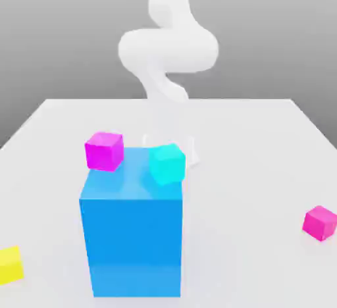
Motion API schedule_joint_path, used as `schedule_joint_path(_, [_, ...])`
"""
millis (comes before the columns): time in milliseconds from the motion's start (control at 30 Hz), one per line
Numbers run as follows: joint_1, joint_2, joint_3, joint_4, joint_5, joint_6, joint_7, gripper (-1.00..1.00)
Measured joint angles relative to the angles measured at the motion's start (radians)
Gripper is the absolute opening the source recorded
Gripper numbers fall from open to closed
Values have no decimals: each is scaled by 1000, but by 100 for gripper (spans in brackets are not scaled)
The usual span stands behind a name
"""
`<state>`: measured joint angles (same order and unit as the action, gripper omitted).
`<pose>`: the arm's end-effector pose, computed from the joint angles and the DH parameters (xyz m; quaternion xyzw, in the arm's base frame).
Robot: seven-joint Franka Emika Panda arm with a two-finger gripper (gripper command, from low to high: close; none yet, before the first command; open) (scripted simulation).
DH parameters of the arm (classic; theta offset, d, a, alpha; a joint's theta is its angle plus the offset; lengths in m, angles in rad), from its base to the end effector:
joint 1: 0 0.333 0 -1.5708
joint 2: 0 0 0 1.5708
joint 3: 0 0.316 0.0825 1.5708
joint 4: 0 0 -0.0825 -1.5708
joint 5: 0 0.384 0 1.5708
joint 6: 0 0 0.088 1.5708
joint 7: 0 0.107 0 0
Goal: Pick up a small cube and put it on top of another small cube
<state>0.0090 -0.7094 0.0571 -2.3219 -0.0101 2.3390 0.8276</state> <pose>0.3798 0.0323 0.6709 -0.8685 0.3453 -0.3304 0.1312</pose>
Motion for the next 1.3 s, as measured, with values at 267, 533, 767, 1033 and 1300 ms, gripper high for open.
schedule_joint_path(267, [42, 292, 187, -71, -58, 128, 108, 0])
schedule_joint_path(533, [109, 583, 348, -141, -160, 250, 246, 0])
schedule_joint_path(767, [256, 841, 403, -201, -249, 356, 367, 0])
schedule_joint_path(1033, [444, 1117, 252, -178, -441, 527, 535, -100])
schedule_joint_path(1300, [433, 1103, 266, -182, -428, 519, 525, -100])
